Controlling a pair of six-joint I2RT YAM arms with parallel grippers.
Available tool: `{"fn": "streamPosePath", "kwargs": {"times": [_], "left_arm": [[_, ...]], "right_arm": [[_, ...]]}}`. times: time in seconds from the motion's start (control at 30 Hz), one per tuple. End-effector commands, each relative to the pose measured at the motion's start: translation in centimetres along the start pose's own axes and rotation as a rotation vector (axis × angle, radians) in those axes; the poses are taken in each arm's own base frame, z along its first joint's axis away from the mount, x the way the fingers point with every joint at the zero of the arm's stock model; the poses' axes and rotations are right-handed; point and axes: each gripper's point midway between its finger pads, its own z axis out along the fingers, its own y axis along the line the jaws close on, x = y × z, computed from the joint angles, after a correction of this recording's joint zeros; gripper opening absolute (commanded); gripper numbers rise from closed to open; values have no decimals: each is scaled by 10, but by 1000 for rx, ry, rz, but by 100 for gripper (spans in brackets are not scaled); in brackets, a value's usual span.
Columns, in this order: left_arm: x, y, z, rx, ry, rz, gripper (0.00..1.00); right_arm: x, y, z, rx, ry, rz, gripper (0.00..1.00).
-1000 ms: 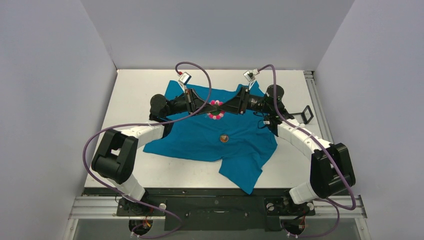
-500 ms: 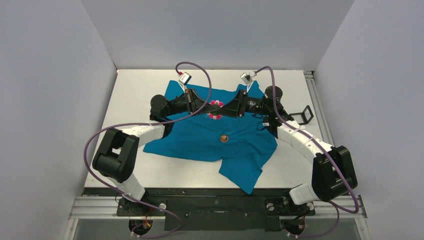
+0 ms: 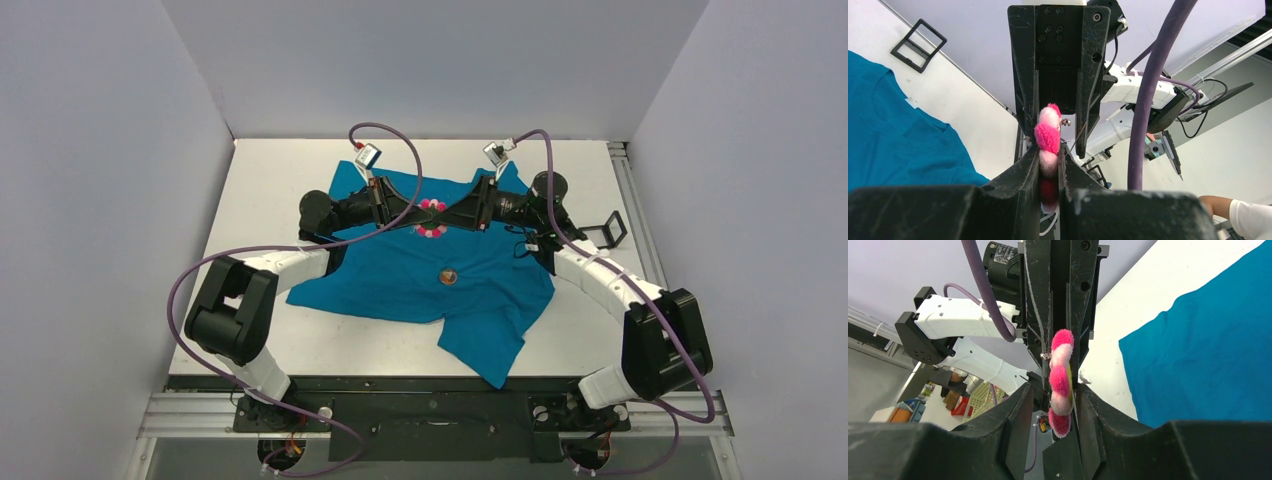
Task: Remove the brooch from the garment
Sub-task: Close the brooch.
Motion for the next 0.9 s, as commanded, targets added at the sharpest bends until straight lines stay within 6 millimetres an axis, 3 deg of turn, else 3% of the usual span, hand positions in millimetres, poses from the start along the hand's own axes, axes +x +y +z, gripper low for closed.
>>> {"fn": "streamPosePath", "kwargs": {"times": [0.0,0.87], "left_arm": [[-3,-20,6,60,19,88,0],[13,-11,13,-17,93,192,0]], "right_arm": [[-21,21,3,-71,-48,-101,32],[-17,10,14,-48,11,-99,29]]}}
